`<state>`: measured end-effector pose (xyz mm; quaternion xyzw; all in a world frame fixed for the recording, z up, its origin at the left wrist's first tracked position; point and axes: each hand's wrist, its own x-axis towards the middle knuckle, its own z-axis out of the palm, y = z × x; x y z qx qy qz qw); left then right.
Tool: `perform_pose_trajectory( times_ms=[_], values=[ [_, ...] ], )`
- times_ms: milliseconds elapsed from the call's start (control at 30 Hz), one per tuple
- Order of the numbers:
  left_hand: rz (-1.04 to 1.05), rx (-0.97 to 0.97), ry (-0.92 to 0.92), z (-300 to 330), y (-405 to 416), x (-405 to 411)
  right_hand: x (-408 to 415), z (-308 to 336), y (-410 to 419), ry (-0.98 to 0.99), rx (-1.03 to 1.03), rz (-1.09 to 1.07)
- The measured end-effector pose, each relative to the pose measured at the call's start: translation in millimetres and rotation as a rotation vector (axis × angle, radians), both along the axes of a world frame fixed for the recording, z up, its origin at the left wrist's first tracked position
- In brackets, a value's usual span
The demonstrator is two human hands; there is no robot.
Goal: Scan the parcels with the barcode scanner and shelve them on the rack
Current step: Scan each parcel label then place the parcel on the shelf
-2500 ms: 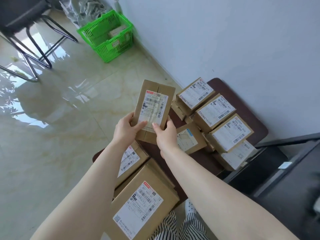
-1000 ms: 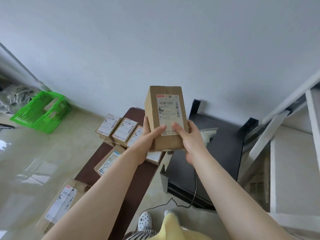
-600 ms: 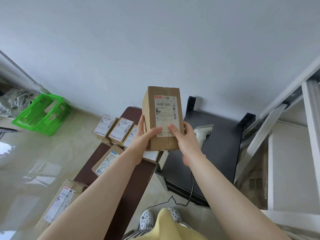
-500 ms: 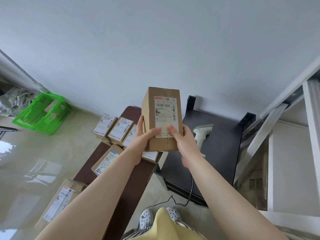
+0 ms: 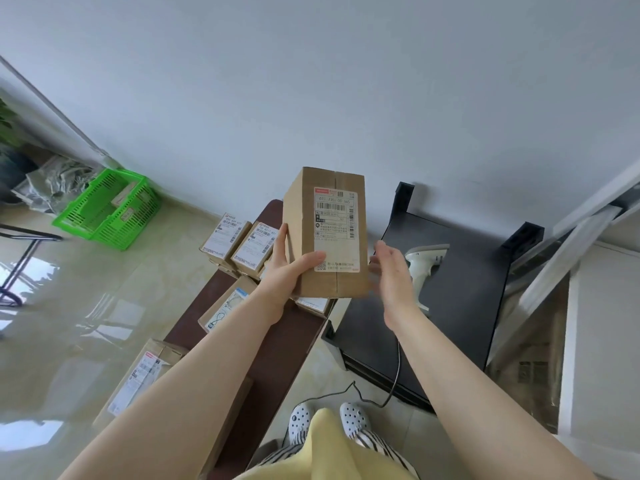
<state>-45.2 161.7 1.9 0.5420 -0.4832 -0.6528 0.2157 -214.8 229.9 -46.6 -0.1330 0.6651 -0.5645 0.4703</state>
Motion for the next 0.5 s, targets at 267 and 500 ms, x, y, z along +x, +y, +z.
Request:
perform_pose_trajectory(
  times_ms=[267, 500],
  values=[
    [0.119, 0.029, 0.003, -7.6, -0.9, 25.4, -56.0, -68.3, -2.0, 0.531, 0.568, -0.181],
    [0.168, 0.04, -0.051, -20.3, -0.3, 41.2, -60.3, -96.4, -6.4, 0.595, 0.658, -0.043]
  ],
)
